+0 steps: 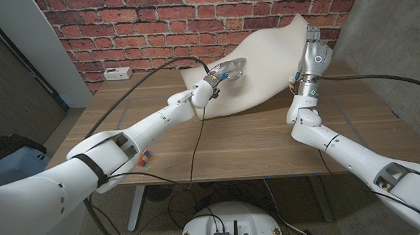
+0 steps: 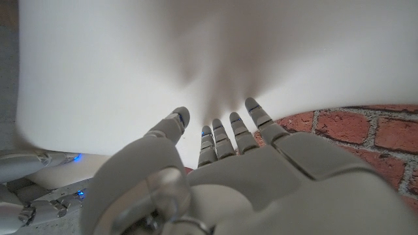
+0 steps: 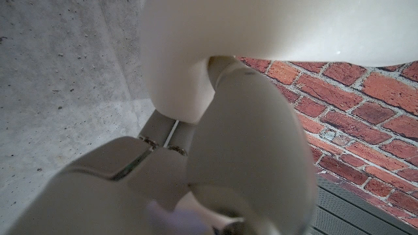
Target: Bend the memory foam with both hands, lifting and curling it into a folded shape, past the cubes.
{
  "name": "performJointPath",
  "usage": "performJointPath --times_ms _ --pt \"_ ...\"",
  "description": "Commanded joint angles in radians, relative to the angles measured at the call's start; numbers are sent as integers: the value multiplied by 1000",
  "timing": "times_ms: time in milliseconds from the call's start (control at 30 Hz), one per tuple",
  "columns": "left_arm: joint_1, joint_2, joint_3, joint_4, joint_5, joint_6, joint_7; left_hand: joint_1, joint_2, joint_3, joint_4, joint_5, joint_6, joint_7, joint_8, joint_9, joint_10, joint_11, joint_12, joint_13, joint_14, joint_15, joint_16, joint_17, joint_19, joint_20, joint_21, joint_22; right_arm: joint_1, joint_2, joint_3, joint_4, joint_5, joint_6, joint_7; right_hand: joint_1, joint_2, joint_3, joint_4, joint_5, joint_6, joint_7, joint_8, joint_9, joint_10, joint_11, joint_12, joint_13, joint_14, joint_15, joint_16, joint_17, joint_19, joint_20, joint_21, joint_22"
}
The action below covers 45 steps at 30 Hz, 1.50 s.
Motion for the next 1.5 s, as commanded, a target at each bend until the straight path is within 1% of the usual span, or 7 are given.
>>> performJointPath --times_ms 33,367,767,1033,1233,1300,1500 --pt "-44 -15 -9 39 -48 127 -28 -12 1 -5 -4 0 -19 -6 -3 3 -20 1 -5 2 -10 -23 1 2 6 5 -2 0 -64 -76 24 -88 -46 68 20 10 -1 -1 0 7 8 -6 0 6 8 -1 -3 3 15 -112 2 3 -8 -100 7 5" --pt "-77 -37 24 111 -80 184 -61 0 17 10 -8 8 -71 -3 -5 2 -63 -2 -4 1 -22 -26 4 2 29 16 3 0 -102 -97 50 -190 -70 162 52 10 -2 -4 0 9 10 -7 -2 6 9 -2 -6 3 21 -112 2 4 -14 -100 16 9" --pt "-121 -61 65 225 -103 166 -80 17 23 30 -13 15 -65 -1 7 2 -55 -3 7 1 -9 -34 11 2 48 18 9 1 -109 -47 70 -283 -59 219 160 11 -3 -7 0 13 12 -5 -3 6 7 1 -10 3 23 -111 0 3 -18 -100 26 14" --pt "-185 -130 109 403 -107 99 -73 34 30 53 -9 21 -50 -3 14 1 -35 -9 18 1 9 -38 19 4 54 11 10 2 -99 -4 66 -311 -51 203 245 12 -2 -9 0 16 14 -2 -4 6 5 7 -14 4 25 -110 -2 3 -21 -101 33 18" --pt "-251 -231 149 654 -137 11 -70 41 31 62 -7 23 -48 0 14 1 -33 -8 19 1 12 -40 20 5 56 7 11 3 -92 19 58 -341 -46 170 315 12 -2 -10 0 18 15 0 -5 6 5 8 -15 4 27 -110 -3 3 -24 -101 37 20" --pt "-271 -259 174 710 -165 27 -88 45 31 66 -8 24 -48 -1 14 1 -31 -8 19 1 12 -42 20 5 56 5 11 3 -83 20 42 -344 -71 149 334 12 -2 -10 0 19 14 1 -5 6 5 10 -16 4 28 -110 -3 3 -25 -101 39 20" --pt "-292 -233 295 654 -253 136 -138 61 30 84 -9 27 -37 3 17 1 -15 -11 25 0 25 -43 23 5 64 2 14 4 -65 32 20 -358 -88 127 389 13 -2 -12 0 22 15 4 -7 7 5 11 -18 4 29 -110 -4 3 -28 -101 45 23"
